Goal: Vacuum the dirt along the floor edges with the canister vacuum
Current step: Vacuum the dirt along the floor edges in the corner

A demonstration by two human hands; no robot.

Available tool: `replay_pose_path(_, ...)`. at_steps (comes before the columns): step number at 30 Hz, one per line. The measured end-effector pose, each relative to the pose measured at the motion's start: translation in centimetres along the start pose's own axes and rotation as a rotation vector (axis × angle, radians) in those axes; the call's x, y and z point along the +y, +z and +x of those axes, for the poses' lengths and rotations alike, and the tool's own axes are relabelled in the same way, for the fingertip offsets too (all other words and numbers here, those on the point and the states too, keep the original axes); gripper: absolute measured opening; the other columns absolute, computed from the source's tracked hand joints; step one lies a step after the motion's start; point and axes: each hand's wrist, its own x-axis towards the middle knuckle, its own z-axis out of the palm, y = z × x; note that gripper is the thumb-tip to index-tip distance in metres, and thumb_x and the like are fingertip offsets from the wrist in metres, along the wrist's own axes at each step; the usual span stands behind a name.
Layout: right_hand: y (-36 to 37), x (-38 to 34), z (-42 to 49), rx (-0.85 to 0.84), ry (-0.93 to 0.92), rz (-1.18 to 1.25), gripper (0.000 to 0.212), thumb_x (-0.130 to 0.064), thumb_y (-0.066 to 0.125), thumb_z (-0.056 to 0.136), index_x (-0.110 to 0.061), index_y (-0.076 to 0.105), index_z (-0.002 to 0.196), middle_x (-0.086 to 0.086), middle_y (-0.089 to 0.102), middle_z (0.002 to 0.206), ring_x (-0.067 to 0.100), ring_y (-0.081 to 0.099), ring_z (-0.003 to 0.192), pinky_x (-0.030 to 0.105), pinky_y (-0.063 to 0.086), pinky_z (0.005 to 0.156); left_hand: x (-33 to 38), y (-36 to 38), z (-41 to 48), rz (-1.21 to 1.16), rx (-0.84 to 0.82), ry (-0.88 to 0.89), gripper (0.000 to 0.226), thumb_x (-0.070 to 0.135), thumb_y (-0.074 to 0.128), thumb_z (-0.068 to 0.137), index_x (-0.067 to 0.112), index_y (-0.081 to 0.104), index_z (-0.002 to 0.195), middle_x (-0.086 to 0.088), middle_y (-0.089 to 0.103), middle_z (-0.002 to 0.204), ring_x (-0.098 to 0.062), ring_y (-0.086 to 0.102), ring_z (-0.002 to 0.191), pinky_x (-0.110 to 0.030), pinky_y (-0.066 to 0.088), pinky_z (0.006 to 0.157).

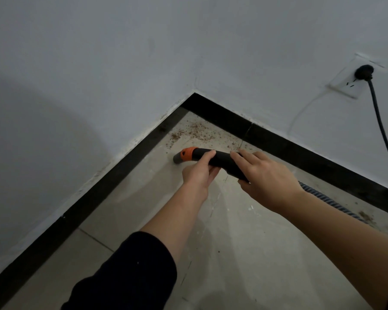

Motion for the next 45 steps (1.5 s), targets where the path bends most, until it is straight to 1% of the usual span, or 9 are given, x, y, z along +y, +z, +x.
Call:
replay_pose_path(6, -0.1, 1.1, -1.1, -0.002, 0.022, -0.008, 0.064, -0.029, 0.05, 0.096, -0.019, 0.019, 0.152, 0.001, 0.038, 0.148, 0.022, 0.045, 0.122, 0.034, 0.05, 0.091, -1.1, 1.2, -0.4, 0.021, -0.006, -0.01, 0.04, 0.011, 0.072, 0.086, -0.004, 0.058, 0.121, -0.017, 0.071, 0.103, -0.017, 0.071, 0.082, -0.025, 0.059, 0.08)
replay_pose_path(11, 0.3, 2.1, -2.2, -0.016, 0.031, -0.001, 0.064, -0.027, 0.054, 0.094, -0.017, 0.025, 0.15, 0.003, 0.043, 0.144, 0.023, 0.049, 0.117, 0.036, 0.051, 0.09, -2.3, 1.8, -0.8, 0.033, -0.014, -0.042, 0.043, 0.012, 0.072, 0.087, -0.002, 0.056, 0.125, -0.017, 0.071, 0.105, -0.017, 0.071, 0.081, -0.021, 0.059, 0.071)
replay_pose_path(16, 0.5, 3.1, -3.4, -0.022, 0.047, -0.013, 0.064, -0.03, 0.052, 0.095, -0.018, 0.023, 0.151, 0.002, 0.043, 0.142, 0.022, 0.049, 0.117, 0.035, 0.05, 0.09, -3.6, 2.7, -1.0, 0.055, -0.019, -0.058, 0.044, 0.013, 0.073, 0.086, 0.0, 0.056, 0.124, -0.017, 0.071, 0.107, -0.017, 0.071, 0.085, -0.022, 0.059, 0.075)
replay_pose_path(20, 0.6, 3.8, -4.3, -0.04, 0.065, -0.008, 0.065, -0.029, 0.05, 0.096, -0.018, 0.018, 0.151, 0.003, 0.039, 0.146, 0.022, 0.046, 0.12, 0.035, 0.051, 0.091, -4.6, 3.4, -1.0, 0.075, -0.034, -0.069, 0.039, 0.013, 0.072, 0.087, -0.002, 0.059, 0.121, -0.017, 0.071, 0.106, -0.018, 0.07, 0.089, -0.027, 0.057, 0.088)
replay_pose_path(22, 0.6, 4.2, -4.7, -0.044, 0.07, -0.009, 0.065, -0.03, 0.049, 0.097, -0.019, 0.016, 0.152, 0.002, 0.036, 0.148, 0.022, 0.045, 0.122, 0.033, 0.05, 0.092, -5.1, 3.7, -1.0, 0.079, -0.035, -0.075, 0.039, 0.013, 0.072, 0.087, -0.001, 0.058, 0.121, -0.017, 0.071, 0.106, -0.018, 0.07, 0.089, -0.028, 0.056, 0.089)
replay_pose_path(24, 0.6, 4.4, -5.0, -0.049, 0.075, -0.011, 0.064, -0.03, 0.048, 0.098, -0.019, 0.015, 0.152, 0.001, 0.035, 0.148, 0.02, 0.043, 0.124, 0.031, 0.049, 0.093, -5.5, 4.0, -1.0, 0.082, -0.037, -0.079, 0.041, 0.013, 0.073, 0.087, -0.001, 0.058, 0.123, -0.017, 0.071, 0.106, -0.018, 0.07, 0.089, -0.027, 0.057, 0.087)
replay_pose_path(29, 0.7, 5.2, -5.7, -0.064, 0.087, -0.009, 0.065, -0.031, 0.05, 0.097, -0.018, 0.016, 0.152, 0.002, 0.036, 0.148, 0.021, 0.043, 0.124, 0.034, 0.048, 0.095, -6.3, 4.6, -1.1, 0.094, -0.031, -0.088, 0.043, 0.014, 0.074, 0.086, 0.001, 0.057, 0.124, -0.017, 0.071, 0.106, -0.018, 0.07, 0.088, -0.025, 0.058, 0.084)
replay_pose_path(34, 0.6, 6.1, -6.5, -0.067, 0.103, -0.016, 0.065, -0.032, 0.048, 0.098, -0.019, 0.014, 0.152, 0.002, 0.034, 0.149, 0.021, 0.042, 0.125, 0.033, 0.048, 0.095, -7.3, 5.5, -1.2, 0.103, -0.023, -0.105, 0.044, 0.014, 0.075, 0.085, 0.001, 0.058, 0.123, -0.017, 0.07, 0.107, -0.017, 0.07, 0.082, -0.02, 0.059, 0.069)
replay_pose_path(45, 0.3, 7.4, -8.5, -0.102, 0.131, -0.052, 0.065, -0.032, 0.047, 0.098, -0.019, 0.013, 0.152, 0.001, 0.033, 0.15, 0.02, 0.042, 0.125, 0.033, 0.048, 0.095, -9.4, 6.9, -2.1, 0.109, -0.054, -0.149, 0.04, 0.015, 0.074, 0.085, 0.003, 0.059, 0.121, -0.013, 0.073, 0.1, -0.013, 0.072, 0.076, -0.021, 0.058, 0.072)
